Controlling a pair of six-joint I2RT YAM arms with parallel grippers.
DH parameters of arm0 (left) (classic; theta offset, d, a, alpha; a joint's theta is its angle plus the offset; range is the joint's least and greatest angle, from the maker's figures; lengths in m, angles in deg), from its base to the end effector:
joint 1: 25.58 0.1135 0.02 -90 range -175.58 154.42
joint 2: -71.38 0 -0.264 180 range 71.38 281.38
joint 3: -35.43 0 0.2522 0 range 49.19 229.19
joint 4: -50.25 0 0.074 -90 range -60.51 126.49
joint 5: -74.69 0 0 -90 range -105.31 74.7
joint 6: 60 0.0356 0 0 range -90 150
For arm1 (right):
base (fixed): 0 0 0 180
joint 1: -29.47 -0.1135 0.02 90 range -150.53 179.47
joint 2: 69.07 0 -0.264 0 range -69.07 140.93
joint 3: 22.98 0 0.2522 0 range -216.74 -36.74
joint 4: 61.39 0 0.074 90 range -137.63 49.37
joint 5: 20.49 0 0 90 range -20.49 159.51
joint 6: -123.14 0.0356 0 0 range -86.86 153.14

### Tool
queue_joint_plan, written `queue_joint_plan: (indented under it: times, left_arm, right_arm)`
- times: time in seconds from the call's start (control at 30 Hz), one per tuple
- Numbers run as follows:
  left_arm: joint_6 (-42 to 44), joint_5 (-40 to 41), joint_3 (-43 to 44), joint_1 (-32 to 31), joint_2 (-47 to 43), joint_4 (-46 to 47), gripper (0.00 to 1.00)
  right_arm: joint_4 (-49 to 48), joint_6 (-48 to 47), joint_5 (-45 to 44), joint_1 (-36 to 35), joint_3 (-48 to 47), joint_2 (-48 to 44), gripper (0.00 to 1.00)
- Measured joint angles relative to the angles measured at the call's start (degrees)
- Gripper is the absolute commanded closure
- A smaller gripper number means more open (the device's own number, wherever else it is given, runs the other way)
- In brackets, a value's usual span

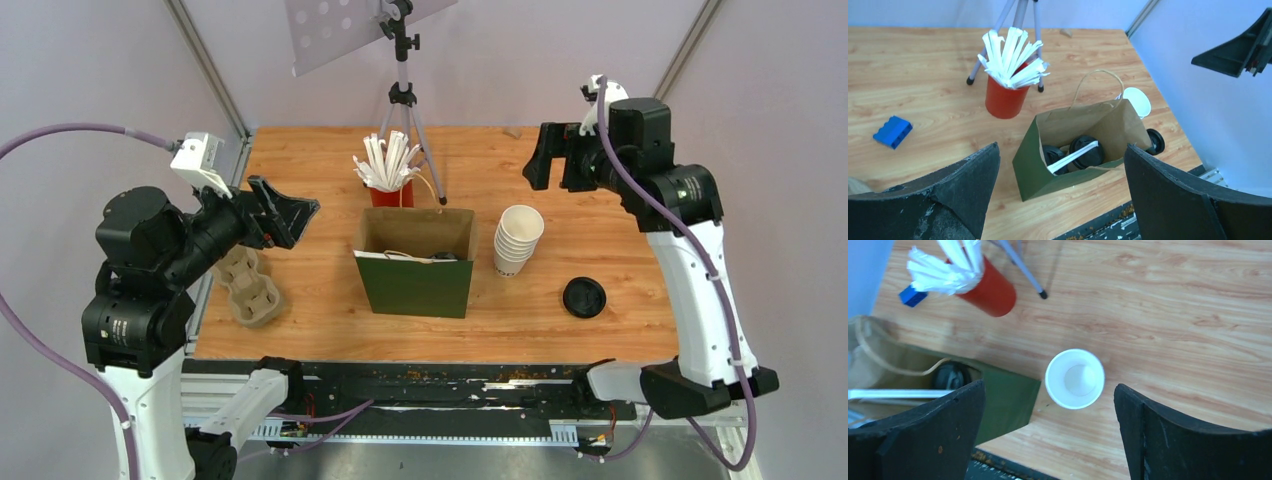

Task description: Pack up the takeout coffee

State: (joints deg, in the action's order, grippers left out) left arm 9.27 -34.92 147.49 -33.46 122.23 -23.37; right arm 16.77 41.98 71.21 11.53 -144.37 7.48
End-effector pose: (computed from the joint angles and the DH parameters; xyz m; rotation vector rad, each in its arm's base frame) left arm 0.0774 -0.0228 0.5161 0.0472 1.8229 -0.6612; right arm 0.2175 0.0715 0.4879 -0.1892 2.1593 0.3020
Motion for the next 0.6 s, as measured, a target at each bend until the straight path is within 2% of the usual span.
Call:
queue_joint_plan:
  times: [0.2, 0.43, 0.6]
  left_arm:
    - [0.3, -1.0, -0.2, 0.0, -0.2, 3.2, 0.00]
    - [-1.6, -1.1, -12.9, 0.0, -5.9, 9.1, 0.00]
    - [-2.8, -1.1, -17.6, 0.0, -9.0, 10.6, 0.00]
  right_arm:
    - [1.1, 4.9, 7.8, 0.0, 6.3, -8.9, 0.00]
    - [0.1, 9.4, 14.5, 0.0, 15.5, -20.9, 0.00]
    - [0.1, 10.6, 14.7, 0.0, 16.4, -24.1, 0.00]
